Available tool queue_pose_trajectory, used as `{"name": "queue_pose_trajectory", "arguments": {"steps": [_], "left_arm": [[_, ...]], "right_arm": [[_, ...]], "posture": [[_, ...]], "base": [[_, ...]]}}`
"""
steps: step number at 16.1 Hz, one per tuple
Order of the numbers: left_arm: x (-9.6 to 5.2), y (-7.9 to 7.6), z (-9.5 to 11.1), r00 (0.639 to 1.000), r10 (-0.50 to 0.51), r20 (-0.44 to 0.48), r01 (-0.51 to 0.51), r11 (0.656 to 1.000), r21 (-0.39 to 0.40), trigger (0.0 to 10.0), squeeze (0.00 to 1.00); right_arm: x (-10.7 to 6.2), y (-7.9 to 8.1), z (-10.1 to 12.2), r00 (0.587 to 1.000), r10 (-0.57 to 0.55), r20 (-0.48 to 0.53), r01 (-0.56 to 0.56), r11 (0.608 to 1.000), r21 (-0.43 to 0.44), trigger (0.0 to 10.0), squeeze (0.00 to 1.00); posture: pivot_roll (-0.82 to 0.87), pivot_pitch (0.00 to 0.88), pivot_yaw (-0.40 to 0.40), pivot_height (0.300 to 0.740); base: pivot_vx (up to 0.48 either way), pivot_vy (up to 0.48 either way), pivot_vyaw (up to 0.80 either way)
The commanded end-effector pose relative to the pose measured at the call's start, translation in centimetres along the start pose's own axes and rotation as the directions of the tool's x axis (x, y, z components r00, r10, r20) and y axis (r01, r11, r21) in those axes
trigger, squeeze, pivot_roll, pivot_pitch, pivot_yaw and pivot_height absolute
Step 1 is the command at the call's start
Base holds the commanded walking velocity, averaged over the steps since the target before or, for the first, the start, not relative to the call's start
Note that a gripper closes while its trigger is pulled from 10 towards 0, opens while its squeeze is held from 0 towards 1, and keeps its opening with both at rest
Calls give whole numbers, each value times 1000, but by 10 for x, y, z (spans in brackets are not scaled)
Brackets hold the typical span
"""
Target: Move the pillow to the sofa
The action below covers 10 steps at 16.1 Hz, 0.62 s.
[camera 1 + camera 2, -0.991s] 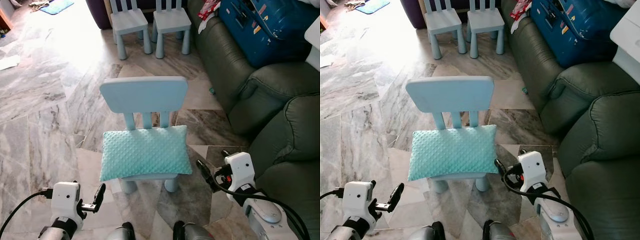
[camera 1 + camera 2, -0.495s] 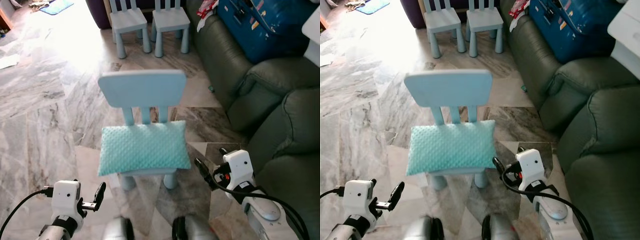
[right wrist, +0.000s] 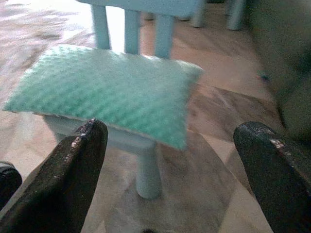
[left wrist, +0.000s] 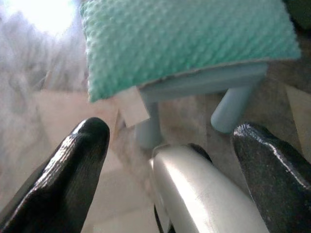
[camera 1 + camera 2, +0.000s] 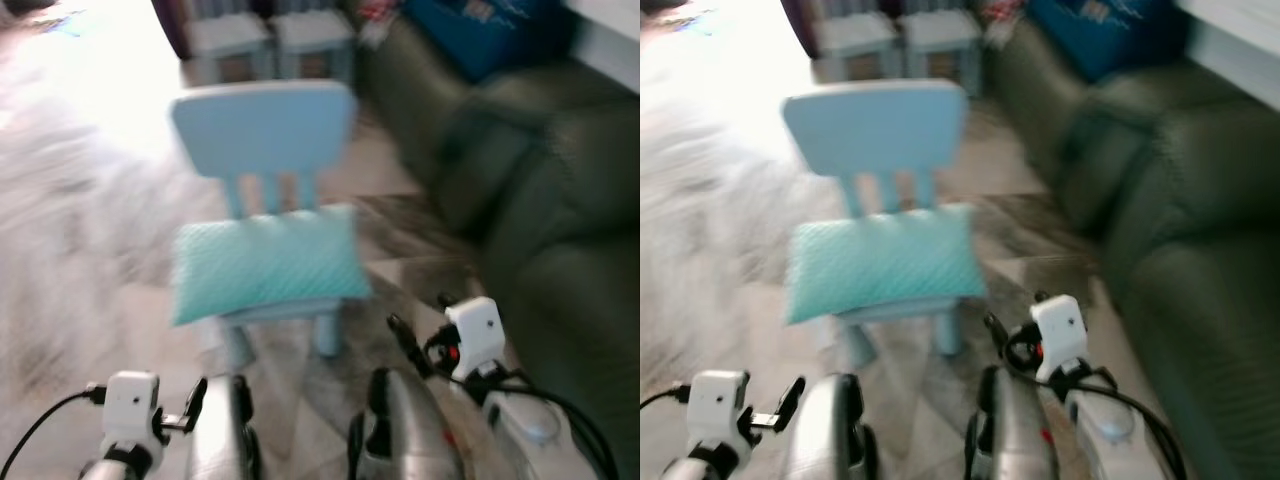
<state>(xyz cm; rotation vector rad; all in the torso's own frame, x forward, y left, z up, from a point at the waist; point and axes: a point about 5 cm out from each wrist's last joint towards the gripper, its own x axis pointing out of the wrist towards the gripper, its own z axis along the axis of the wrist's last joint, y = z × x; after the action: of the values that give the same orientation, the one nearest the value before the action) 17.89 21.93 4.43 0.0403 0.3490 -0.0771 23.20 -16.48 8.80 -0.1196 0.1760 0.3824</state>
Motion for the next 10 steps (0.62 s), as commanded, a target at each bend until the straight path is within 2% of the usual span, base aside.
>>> {"name": "queue_pose_trajectory", "arguments": {"steps": [1,7,10], "left_arm": [[-7,1,-10,999,8,-32,-8,1000,-8,10000,0],[-6,5,-11,999,30,-28,-30,999,12,10000,0],[-4,12,-9,995,94,-13,-94,994,50,10000,0]], "right_arm": [[3,0,5,1000,8,10,-8,1000,-16,10000,0],[7,2,6,1000,18,16,-17,999,-32,10000,0],[10,2,7,999,25,21,-24,999,-39,10000,0]], "posture": [[-115,259,8,526],[-111,259,7,458],[-108,259,8,429]], "base": [[0,0,0],[0,0,0],[0,0,0]]}}
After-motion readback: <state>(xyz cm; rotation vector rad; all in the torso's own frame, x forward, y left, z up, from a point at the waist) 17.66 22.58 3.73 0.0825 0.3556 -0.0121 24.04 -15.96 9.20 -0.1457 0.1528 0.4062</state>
